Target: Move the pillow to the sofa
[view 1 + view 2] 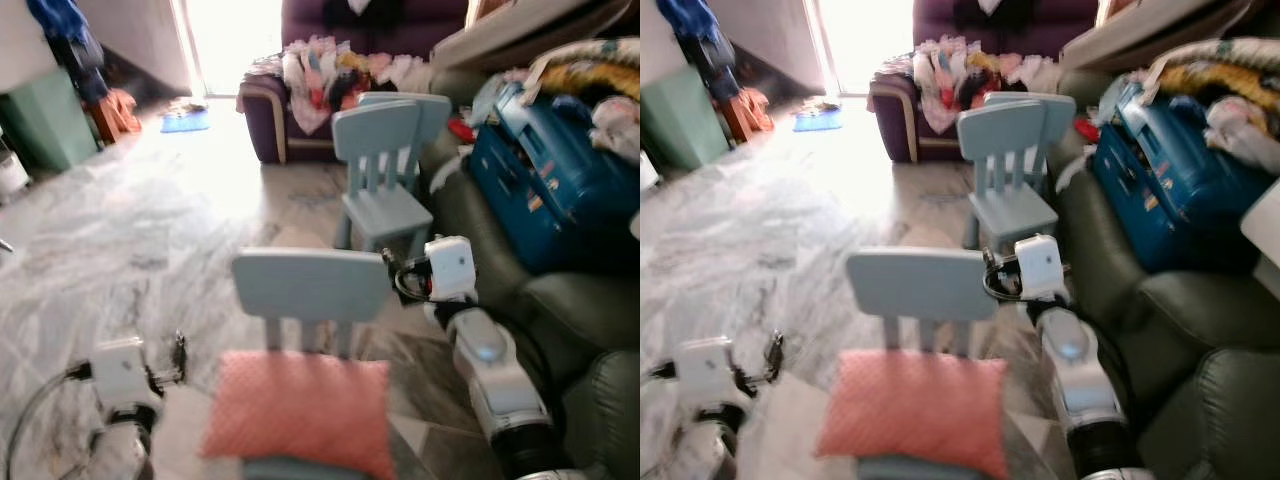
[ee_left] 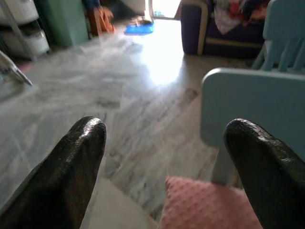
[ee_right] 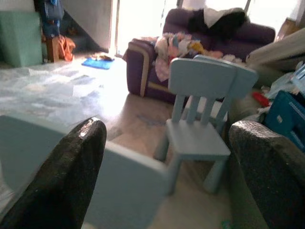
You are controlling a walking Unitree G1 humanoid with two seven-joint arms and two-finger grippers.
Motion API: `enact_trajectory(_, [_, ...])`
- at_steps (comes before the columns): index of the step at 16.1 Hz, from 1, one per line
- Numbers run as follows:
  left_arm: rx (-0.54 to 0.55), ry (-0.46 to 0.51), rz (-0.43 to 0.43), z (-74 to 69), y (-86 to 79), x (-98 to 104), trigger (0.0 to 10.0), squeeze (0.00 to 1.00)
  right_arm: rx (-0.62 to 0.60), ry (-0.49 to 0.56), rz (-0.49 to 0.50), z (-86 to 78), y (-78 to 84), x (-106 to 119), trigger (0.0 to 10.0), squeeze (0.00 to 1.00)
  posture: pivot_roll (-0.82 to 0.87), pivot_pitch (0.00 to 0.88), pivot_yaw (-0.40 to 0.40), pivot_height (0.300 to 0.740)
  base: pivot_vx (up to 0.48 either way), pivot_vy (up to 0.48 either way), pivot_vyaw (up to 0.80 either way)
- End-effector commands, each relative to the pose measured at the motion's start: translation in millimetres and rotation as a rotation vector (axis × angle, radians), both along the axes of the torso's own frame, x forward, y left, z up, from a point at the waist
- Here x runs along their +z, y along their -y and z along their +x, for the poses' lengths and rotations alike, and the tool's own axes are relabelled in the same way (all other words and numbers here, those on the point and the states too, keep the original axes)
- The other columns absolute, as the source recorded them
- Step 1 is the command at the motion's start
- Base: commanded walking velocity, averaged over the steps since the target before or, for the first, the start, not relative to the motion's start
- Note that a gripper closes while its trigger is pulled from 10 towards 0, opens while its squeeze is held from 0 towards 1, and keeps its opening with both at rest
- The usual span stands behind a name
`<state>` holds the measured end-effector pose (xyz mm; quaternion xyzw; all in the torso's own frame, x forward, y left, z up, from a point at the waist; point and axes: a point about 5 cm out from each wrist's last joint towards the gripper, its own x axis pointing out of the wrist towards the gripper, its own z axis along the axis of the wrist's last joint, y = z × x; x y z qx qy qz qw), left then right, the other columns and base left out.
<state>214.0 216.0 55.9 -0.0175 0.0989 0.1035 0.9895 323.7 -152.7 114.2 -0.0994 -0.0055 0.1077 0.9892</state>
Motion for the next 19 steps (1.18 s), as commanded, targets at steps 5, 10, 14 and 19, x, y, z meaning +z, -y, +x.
enact_trajectory(5, [0.011, -0.015, -0.033, -1.1, 1.2, -3, 10.0, 0.0, -0.002, -0.004, 0.0, 0.0, 0.3, -1, 10.0, 0.0, -0.15, 0.0, 0.035, 0.74, 0.0, 0.0, 0.0])
enact_trajectory(10, [0.028, -0.017, -0.049, -0.4, -1.5, -3, 10.0, 0.0, -0.002, -0.008, 0.002, -0.2, 0.3, -2, 10.0, 0.0, -0.15, 0.0, 0.035, 0.74, 0.0, 0.0, 0.0])
enact_trajectory(14, [0.026, -0.022, -0.045, -1.2, -2.2, -3, 10.0, 0.0, 0.003, -0.012, 0.004, -0.1, -0.8, -3, 10.0, 0.0, -0.15, 0.0, 0.036, 0.74, 0.0, 0.0, 0.0])
enact_trajectory(19, [0.023, -0.044, -0.048, -1.3, -2.6, -10, 10.0, 0.0, 0.055, -0.057, 0.114, 0.2, -11.0, 0, 10.0, 0.0, -0.14, 0.0, 0.033, 0.74, 0.0, 0.0, 0.0])
